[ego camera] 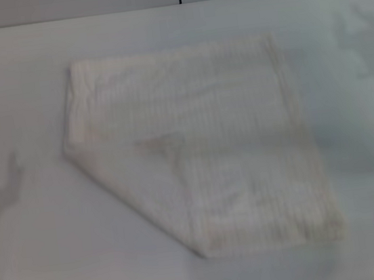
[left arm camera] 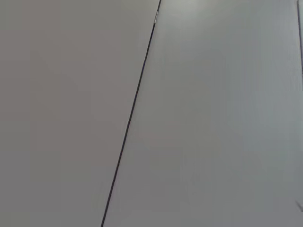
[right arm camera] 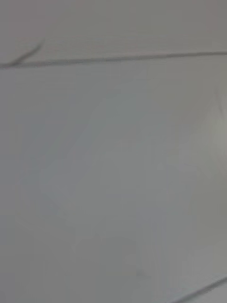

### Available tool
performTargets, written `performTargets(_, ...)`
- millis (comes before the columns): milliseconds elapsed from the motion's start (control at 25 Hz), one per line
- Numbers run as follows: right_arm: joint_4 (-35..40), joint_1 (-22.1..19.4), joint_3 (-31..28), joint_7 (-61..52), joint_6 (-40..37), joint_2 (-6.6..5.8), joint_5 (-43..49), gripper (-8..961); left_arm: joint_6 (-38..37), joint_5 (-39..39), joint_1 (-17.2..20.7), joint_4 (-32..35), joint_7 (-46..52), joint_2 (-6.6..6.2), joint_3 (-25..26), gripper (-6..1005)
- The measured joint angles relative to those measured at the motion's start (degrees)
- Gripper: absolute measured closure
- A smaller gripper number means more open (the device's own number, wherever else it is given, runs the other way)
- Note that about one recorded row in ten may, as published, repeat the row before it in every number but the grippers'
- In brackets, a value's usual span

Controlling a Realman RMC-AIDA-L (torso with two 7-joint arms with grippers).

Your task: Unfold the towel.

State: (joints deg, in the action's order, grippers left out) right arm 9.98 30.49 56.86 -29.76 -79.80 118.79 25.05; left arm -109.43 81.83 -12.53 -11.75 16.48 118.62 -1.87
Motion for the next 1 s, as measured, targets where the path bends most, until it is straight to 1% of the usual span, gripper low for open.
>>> performTargets(160,6.38,-1.2,0.1,-8.68,3.72,-0.4,7.24,541,-0.03,-0.01,-0.05,-0.02,0.05,-0.07,-1.15,199)
performTargets(280,13.51,-2.08,-0.01,-21.56,8.18,-1.71,17.82,542,-0.17,-0.01,-0.05,0.64,0.25,-0.19,-3.21,200)
performTargets(440,24.04,-2.23,-0.41,-43.34,11.78,-4.73,33.87,543,-0.28,0.0,-0.29,3.14,2.34,-0.18,-6.49,200)
performTargets(520,28.78,-1.3,-0.54,-53.14,11.55,-6.64,43.41,544,-0.27,-0.01,-0.42,3.64,2.78,-0.17,-7.15,200)
performTargets(600,33.75,0.39,-1.31,-63.49,9.99,-8.27,54.66,545,-0.15,-0.01,-0.61,4.03,2.87,-0.19,-7.56,200)
performTargets(640,37.13,2.34,-2.52,-70.19,8.12,-9.07,64.1,545,-0.08,-0.01,-0.74,4.3,2.88,-0.19,-7.87,200)
performTargets(680,38.61,3.67,-3.27,-73.43,7.06,-9.46,69.13,546,0.01,-0.01,-0.95,4.63,2.88,-0.18,-8.39,200)
performTargets(720,38.61,3.67,-3.27,-73.43,7.06,-9.46,69.13,546,0.11,-0.01,-1.18,4.82,2.88,-0.17,-8.92,200)
performTargets(800,39.52,6.99,-4.45,-79.54,5.58,-10.42,78.98,547,0.4,-0.01,-1.71,4.99,2.88,-0.18,-9.85,200)
performTargets(840,38.72,10.04,-5.08,-83.41,4.55,-11.08,86.26,758,0.57,-0.01,-1.94,5.04,2.88,-0.19,-10.21,200)
performTargets(880,38.72,10.04,-5.08,-83.41,4.55,-11.08,86.26,786,0.71,0.0,-2.15,5.17,2.87,-0.2,-10.61,200)
performTargets(1000,37.1,13.45,-4.84,-85.72,3.82,-11.32,92.55,871,1.38,-0.01,-3.06,5.74,2.9,-0.15,-12.09,200)
